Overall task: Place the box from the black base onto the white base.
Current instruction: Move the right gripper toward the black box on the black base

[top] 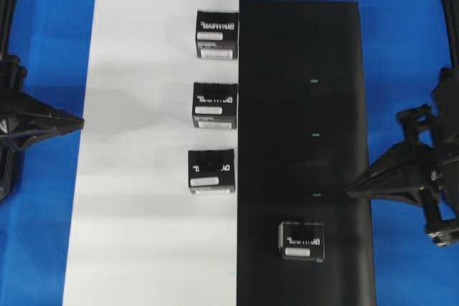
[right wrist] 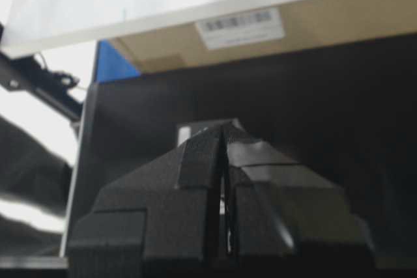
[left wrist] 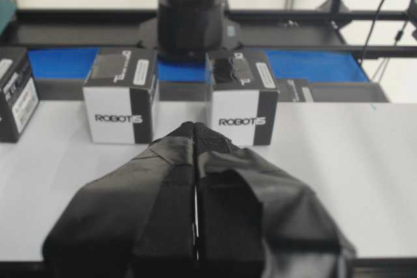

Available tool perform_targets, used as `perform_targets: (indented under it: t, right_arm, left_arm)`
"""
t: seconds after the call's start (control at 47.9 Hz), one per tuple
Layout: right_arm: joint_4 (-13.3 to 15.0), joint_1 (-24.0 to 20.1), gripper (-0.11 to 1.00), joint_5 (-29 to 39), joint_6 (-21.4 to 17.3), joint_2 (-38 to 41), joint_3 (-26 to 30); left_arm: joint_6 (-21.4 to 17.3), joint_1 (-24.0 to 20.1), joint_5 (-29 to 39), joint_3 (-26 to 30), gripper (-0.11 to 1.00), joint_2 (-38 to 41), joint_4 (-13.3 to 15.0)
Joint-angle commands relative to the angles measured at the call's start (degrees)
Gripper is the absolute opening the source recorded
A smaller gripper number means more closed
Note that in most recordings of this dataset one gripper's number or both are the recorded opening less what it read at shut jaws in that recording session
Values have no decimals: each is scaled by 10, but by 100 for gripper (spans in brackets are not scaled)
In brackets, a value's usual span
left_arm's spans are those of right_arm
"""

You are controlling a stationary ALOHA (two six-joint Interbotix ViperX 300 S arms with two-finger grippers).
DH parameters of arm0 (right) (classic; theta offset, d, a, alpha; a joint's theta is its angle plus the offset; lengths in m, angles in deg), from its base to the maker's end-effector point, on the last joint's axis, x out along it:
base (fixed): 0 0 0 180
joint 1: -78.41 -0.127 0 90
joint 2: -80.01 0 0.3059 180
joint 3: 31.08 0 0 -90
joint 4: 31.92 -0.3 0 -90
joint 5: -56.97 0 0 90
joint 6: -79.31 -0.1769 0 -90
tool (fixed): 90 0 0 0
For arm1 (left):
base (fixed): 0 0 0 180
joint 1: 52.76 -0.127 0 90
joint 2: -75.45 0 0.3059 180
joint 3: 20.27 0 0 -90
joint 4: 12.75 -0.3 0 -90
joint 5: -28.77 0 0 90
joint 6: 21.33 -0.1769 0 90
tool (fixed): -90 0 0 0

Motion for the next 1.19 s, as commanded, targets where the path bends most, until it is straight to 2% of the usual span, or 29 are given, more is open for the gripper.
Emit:
perform_targets:
  t: [0.0, 0.418, 0.669, 0.794, 0.961, 1.024, 1.087, 1.17]
  right_arm:
    - [2, -20, -3, -3, -1, 25, 19]
    - [1, -60, 1, 106, -34, 130, 69]
    - [0, -72, 13, 156, -44, 155, 85]
    - [1, -73, 32, 163, -55, 156, 83]
    - [3, -80, 82, 162, -76, 164, 73]
    - [9, -93, 94, 164, -83, 181, 69]
    - [12, -104, 100, 161, -87, 199, 66]
    - [14, -108, 99, 156, -90, 219, 62]
  left_arm:
    - [2, 2, -1, 15, -6, 2, -2]
    - [3, 4, 34, 18, -6, -12, -2]
    - [3, 4, 47, 18, -6, -17, -2]
    - [3, 4, 47, 18, -6, -18, -2]
    - [3, 4, 47, 18, -6, -18, -2]
    - [3, 4, 49, 19, -6, -18, -2]
    - [3, 4, 50, 18, -6, -18, -2]
    - [3, 5, 51, 18, -6, -17, -2]
